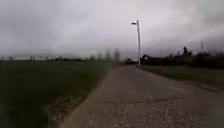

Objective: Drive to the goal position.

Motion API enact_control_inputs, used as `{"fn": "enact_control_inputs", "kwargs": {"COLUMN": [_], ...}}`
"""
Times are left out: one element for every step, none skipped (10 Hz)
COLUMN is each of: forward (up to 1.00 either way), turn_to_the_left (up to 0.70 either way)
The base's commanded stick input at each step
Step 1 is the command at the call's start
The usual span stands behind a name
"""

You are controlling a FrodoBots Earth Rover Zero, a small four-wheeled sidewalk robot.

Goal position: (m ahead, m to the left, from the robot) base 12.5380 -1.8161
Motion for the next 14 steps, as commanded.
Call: {"fn": "enact_control_inputs", "kwargs": {"forward": [0.85,0.85,0.85,0.85,0.85,0.85,0.85,0.85,0.85,0.85,0.85,0.85,0.85,0.85], "turn_to_the_left": [-0.18,0.00,0.00,0.00,0.00,0.00,0.00,0.00,0.00,0.00,0.00,0.00,-0.14,-0.29]}}
